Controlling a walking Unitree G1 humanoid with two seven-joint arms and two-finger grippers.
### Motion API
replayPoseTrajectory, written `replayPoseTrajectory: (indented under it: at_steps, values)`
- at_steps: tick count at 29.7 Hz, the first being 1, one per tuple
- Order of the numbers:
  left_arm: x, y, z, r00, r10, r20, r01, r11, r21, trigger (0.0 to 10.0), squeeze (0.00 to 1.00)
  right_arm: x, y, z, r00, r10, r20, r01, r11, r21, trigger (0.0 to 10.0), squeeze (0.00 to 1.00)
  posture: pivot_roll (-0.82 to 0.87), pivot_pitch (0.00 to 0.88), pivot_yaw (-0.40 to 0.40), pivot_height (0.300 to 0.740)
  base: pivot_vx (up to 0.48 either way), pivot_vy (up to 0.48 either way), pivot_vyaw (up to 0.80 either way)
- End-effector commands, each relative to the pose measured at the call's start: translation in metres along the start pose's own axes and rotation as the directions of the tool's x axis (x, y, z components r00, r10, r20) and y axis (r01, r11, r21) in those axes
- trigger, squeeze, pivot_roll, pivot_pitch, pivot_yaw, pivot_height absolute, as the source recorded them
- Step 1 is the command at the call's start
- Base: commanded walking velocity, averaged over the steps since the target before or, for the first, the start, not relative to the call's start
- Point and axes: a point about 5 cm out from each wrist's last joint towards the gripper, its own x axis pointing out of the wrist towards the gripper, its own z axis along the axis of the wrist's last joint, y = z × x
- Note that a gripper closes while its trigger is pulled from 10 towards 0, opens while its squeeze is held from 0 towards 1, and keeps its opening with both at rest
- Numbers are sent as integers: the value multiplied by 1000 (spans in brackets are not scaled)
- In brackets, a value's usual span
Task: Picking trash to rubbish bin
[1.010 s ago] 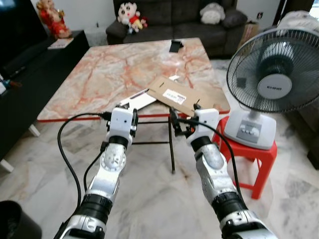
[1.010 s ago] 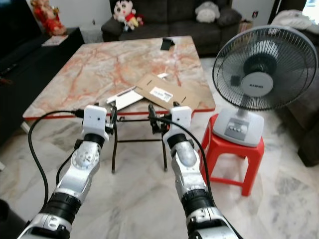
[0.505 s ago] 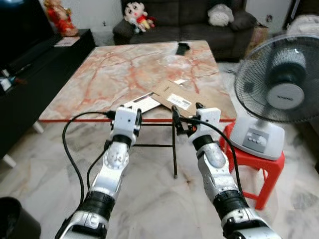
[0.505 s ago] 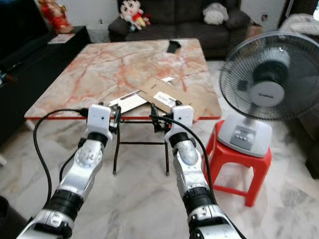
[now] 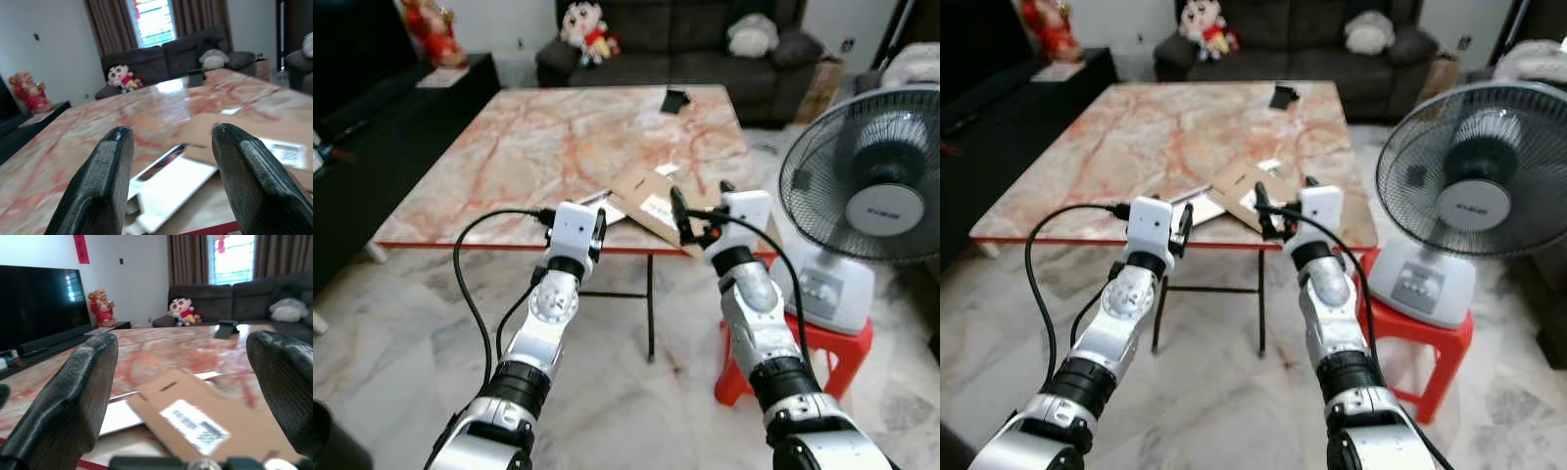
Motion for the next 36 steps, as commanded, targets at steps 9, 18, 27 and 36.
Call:
replayPoseTrajectory:
  at_steps: [9,18,27,36]
  values:
    - [-4,28,-7,998,61,-8,-61,998,33,10000,0,-7,-21,-17,991,-91,-96,84,994,-66,10000,0,-23,0,29,740,324,0,-129]
    - [-16,48,-22,994,97,-47,-93,992,81,10000,0,-19,-47,-29,972,-177,-157,162,982,-101,10000,0,-17,0,27,740,322,0,0]
    - [-27,56,-35,990,108,-87,-104,993,57,10000,0,-26,-44,-39,969,-169,-183,152,983,-100,10000,0,-5,0,27,740,322,0,0]
    - [-33,50,-41,992,86,-94,-82,996,41,10000,0,-39,-48,-49,963,-183,-199,167,981,-94,10000,0,-12,0,30,740,305,0,0]
